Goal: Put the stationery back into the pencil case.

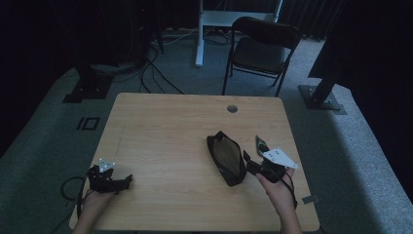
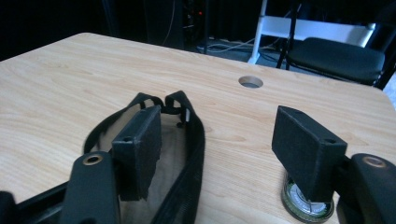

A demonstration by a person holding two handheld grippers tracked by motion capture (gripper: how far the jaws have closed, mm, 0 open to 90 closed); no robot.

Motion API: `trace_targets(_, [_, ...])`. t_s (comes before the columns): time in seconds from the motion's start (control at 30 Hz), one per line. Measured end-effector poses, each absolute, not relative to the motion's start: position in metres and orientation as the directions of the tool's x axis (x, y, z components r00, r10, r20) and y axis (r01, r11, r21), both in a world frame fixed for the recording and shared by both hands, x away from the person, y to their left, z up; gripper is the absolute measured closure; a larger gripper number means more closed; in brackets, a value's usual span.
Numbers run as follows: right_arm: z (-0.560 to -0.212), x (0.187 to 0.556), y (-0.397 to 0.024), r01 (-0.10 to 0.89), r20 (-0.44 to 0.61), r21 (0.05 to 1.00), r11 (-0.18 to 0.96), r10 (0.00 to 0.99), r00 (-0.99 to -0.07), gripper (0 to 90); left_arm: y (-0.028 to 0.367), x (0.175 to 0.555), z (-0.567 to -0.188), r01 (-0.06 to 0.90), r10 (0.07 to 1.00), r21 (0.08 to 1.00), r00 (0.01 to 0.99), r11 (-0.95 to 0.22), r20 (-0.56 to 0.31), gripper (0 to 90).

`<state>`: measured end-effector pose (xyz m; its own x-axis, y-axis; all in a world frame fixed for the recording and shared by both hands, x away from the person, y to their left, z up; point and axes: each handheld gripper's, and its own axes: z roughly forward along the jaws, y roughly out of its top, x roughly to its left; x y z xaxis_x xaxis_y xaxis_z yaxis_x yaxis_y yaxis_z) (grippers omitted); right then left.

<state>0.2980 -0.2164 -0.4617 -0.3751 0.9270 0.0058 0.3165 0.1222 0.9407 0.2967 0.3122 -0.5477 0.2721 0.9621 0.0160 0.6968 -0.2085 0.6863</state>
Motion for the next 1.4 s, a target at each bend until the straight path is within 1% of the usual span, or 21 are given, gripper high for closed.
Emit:
trace_targets(0.07, [-0.463,0.304,-0.22,0.318,0.008,0.941,0.113,0.934,-0.356,30.7,0.312,0.297,-0.548,0.696,0.962,0.687,0.271,-0.206,0.015,0.2])
trace_targets(0.3, [-0.469,0.327,-0.233,0.348,0.034,0.933,0.086,0.945,-0.324,30.0,0.312,0.297,-0.548,0.696,0.962,0.687,0.271,-0.207,0.015,0.2])
trace_targets(0.37, [-0.472,0.332,-0.236,0.359,0.044,0.93,0.078,0.946,-0.32,27.1,0.312,0.297,-0.548,0.696,0.962,0.687,0.271,-0.206,0.014,0.2])
trace_targets(0.5, [-0.478,0.343,-0.243,0.372,0.055,0.927,0.059,0.956,-0.289,25.4,0.312,0.297,-0.548,0.696,0.962,0.687,0.271,-0.206,0.015,0.2])
trace_targets(0.7, [-0.49,0.359,-0.251,0.405,0.02,0.911,0.08,0.971,-0.237,19.6,0.312,0.297,-0.548,0.697,0.962,0.687,0.271,-0.207,0.014,0.2])
trace_targets(0.77, [-0.494,0.363,-0.253,0.425,0.03,0.902,0.074,0.972,-0.231,19.7,0.312,0.297,-0.548,0.697,0.962,0.687,0.271,-0.207,0.014,0.2])
trace_targets(1.0, [-0.507,0.378,-0.257,0.491,0.013,0.867,0.088,0.98,-0.199,19.7,0.312,0.297,-0.548,0.697,0.962,0.687,0.271,-0.207,0.014,0.3])
trace_targets(1.1, [-0.513,0.386,-0.259,0.519,0.038,0.852,0.07,0.98,-0.193,19.4,0.312,0.297,-0.548,0.697,0.962,0.687,0.271,-0.207,0.014,0.2])
trace_targets(1.2, [-0.518,0.392,-0.258,0.545,0.034,0.835,0.076,0.981,-0.189,19.5,0.312,0.297,-0.548,0.697,0.962,0.687,0.271,-0.207,0.014,0.3])
trace_targets(1.4, [-0.526,0.405,-0.257,0.592,-0.01,0.797,0.118,0.983,-0.183,19.6,0.312,0.297,-0.548,0.697,0.962,0.687,0.271,-0.207,0.014,0.3])
